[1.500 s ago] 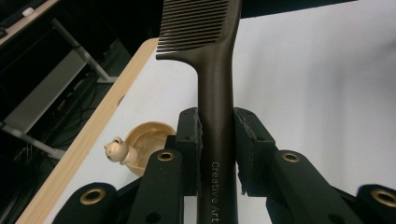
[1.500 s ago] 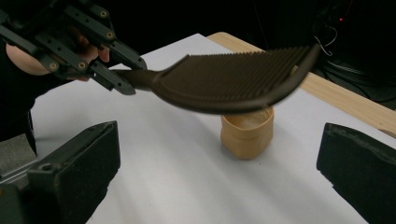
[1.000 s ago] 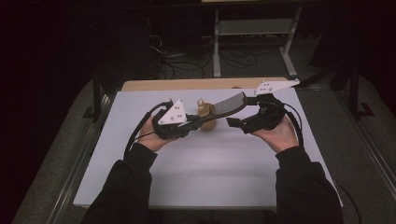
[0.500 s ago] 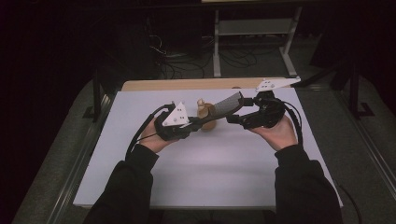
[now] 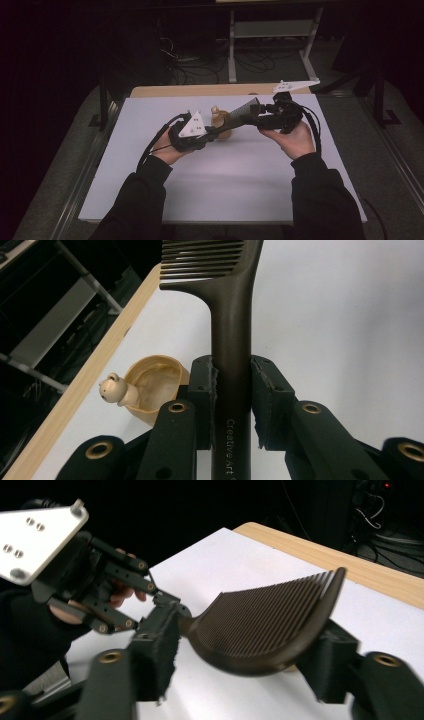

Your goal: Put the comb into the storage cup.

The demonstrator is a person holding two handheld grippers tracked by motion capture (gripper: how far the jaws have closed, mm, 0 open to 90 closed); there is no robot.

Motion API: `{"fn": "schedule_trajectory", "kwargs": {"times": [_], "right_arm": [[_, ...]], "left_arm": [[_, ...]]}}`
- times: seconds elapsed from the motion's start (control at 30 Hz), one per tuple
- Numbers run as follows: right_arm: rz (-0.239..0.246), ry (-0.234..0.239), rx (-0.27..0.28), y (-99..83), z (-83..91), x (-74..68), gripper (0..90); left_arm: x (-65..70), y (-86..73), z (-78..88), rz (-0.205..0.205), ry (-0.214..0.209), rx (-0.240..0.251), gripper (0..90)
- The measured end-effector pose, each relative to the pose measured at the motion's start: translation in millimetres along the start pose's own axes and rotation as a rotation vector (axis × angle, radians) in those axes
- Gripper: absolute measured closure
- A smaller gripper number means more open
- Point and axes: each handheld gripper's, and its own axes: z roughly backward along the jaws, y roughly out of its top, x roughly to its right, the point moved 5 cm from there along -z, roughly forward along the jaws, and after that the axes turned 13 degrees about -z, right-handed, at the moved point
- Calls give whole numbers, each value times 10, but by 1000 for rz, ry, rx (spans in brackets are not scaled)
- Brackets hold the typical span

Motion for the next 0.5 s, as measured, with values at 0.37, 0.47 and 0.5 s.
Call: {"fn": "schedule_trajectory", "kwargs": {"times": [0.37,0.47,0.5], "right_arm": [[-82,-2,-12,35,13,25,688],[-94,13,-8,49,11,11,737],[-94,21,-8,56,9,-3,774]], "left_arm": [[22,-15,-30,10,-13,-3,732],[22,-28,-47,25,-20,1,729],[22,-36,-54,26,-23,0,728]]}}
